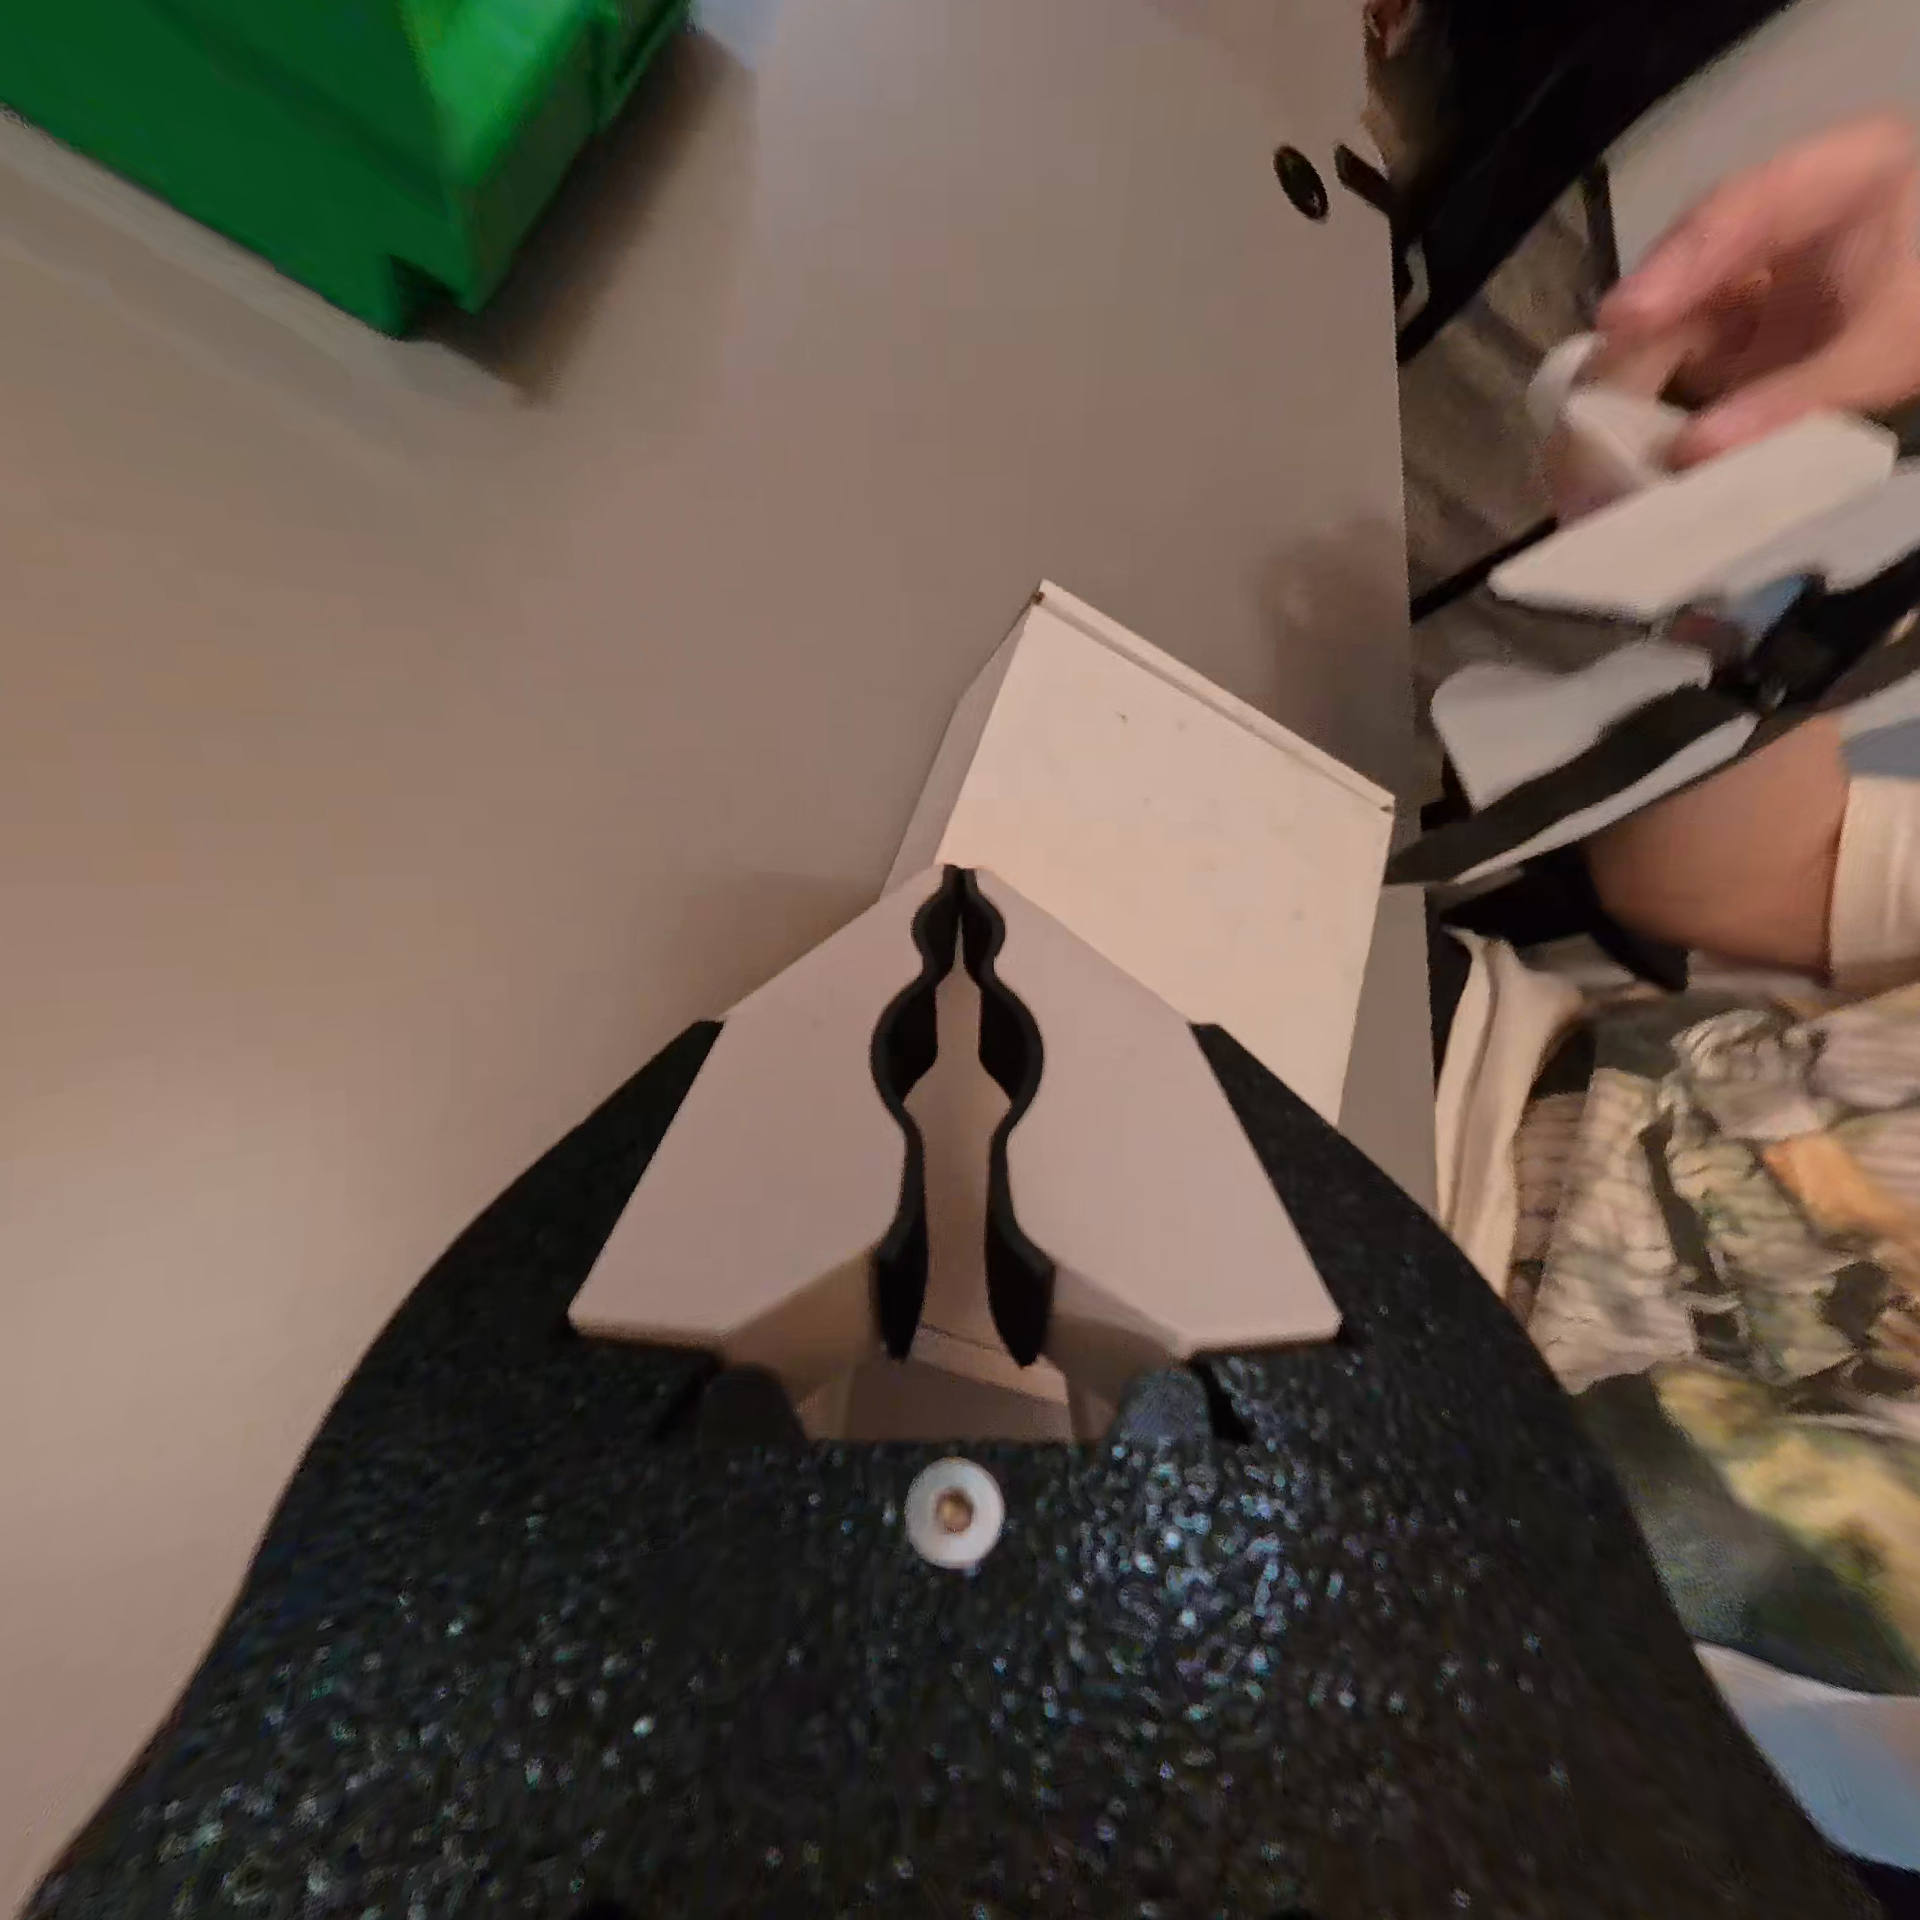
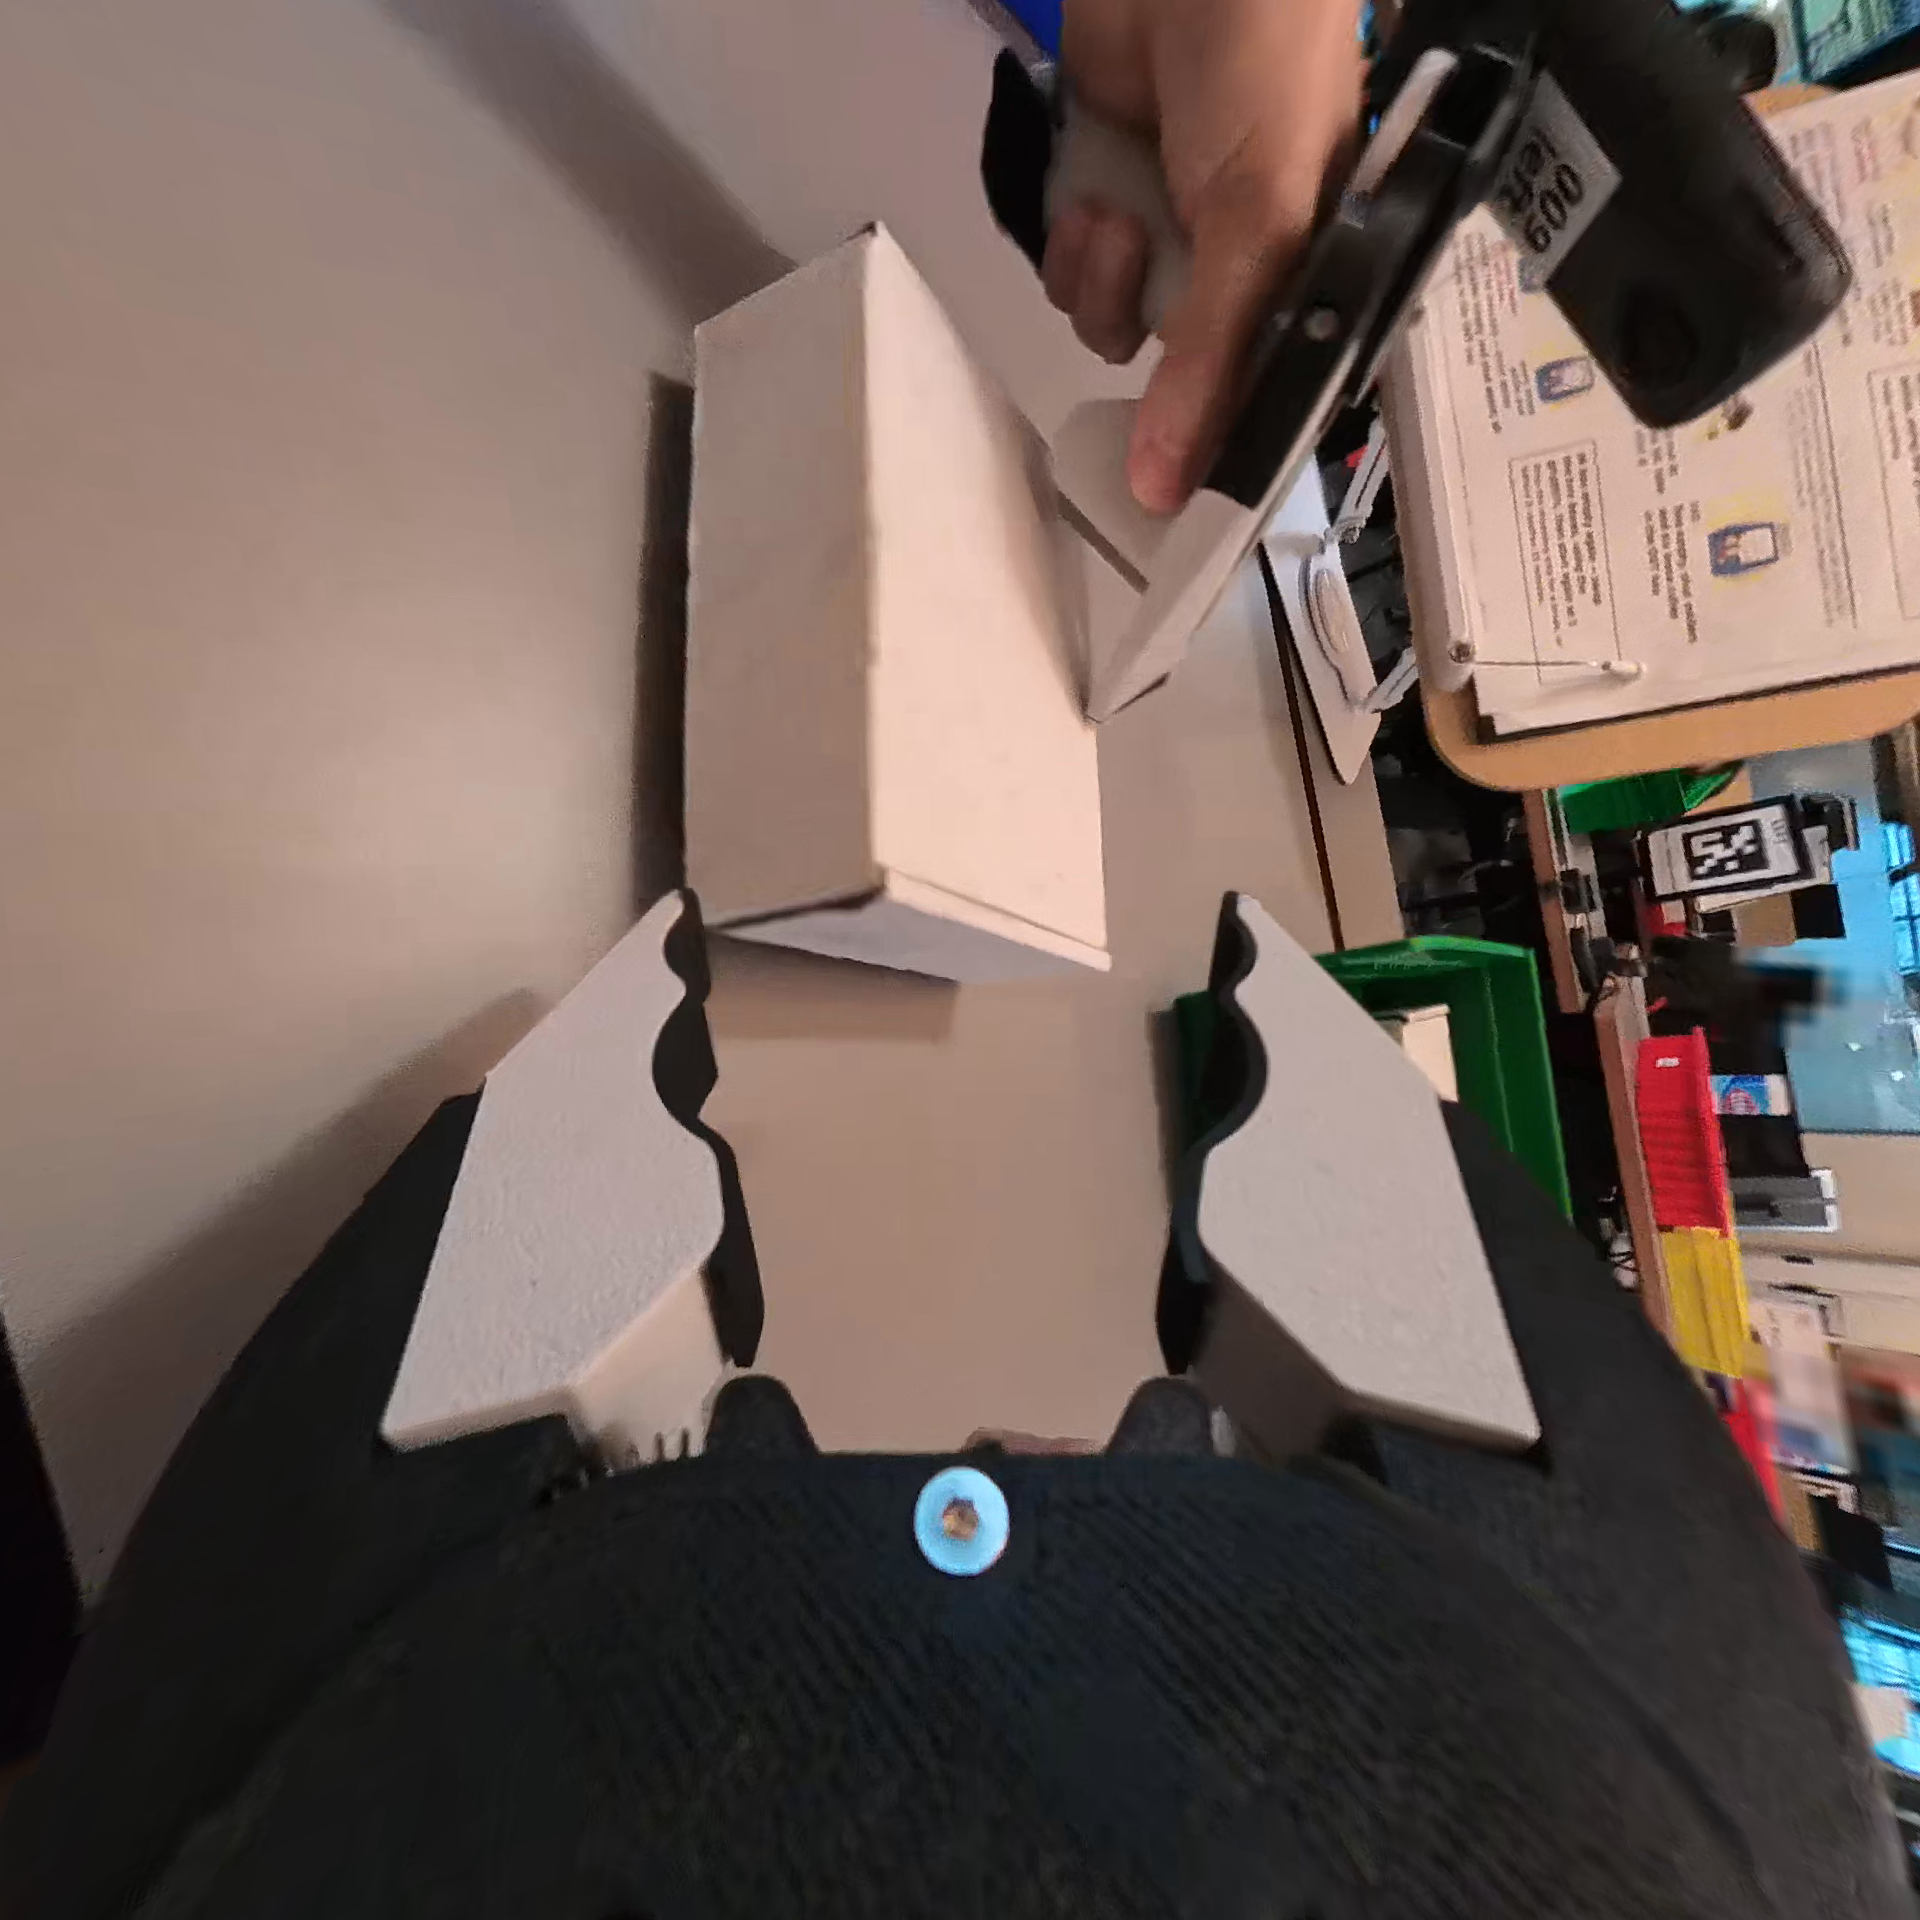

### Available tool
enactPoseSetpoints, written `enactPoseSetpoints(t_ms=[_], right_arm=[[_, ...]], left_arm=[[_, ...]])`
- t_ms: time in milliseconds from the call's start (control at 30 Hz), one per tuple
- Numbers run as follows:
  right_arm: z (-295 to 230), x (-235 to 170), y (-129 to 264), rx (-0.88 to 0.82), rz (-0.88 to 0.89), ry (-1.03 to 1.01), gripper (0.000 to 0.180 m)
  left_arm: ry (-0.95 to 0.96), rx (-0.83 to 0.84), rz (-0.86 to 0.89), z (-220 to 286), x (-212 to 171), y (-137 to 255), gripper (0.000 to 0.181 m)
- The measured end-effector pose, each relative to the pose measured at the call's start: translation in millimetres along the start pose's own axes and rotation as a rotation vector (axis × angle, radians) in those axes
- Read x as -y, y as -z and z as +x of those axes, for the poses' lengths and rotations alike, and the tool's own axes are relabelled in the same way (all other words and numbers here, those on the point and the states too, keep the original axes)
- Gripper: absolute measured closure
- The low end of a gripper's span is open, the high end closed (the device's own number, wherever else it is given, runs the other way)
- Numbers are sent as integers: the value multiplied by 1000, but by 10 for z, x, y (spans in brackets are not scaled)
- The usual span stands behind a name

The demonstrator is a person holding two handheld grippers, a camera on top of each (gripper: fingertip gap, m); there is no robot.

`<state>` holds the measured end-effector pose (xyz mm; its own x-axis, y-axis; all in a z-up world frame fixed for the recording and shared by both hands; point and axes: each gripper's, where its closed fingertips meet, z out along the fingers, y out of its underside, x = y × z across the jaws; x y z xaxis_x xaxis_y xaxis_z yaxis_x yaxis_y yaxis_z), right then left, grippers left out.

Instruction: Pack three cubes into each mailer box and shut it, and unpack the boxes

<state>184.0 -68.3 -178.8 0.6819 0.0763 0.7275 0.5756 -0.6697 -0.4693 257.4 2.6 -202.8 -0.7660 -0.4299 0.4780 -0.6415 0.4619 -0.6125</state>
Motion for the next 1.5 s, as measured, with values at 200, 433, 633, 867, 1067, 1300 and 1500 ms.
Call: enactPoseSetpoints(t_ms=[200,433,633,867,1067,1300,1500], right_arm=[[-43,-21,-286,-35,-77,143,78],[161,-228,-515,-222,-206,321,110],[213,-275,-539,-247,-186,278,117],[182,-161,-444,-143,-76,158,117],[179,-71,-372,-25,-40,132,117],[90,150,-396,57,6,138,117],[65,130,-412,41,-29,159,117]], left_arm=[[56,59,26,-142,41,41,181],[54,95,29,-220,62,48,181],[0,198,218,-264,182,263,168],[-513,470,520,181,-83,1029,112],[-666,550,422,371,-848,885,78],[-906,726,377,468,-736,516,73],[-1001,677,374,546,-535,326,108]])
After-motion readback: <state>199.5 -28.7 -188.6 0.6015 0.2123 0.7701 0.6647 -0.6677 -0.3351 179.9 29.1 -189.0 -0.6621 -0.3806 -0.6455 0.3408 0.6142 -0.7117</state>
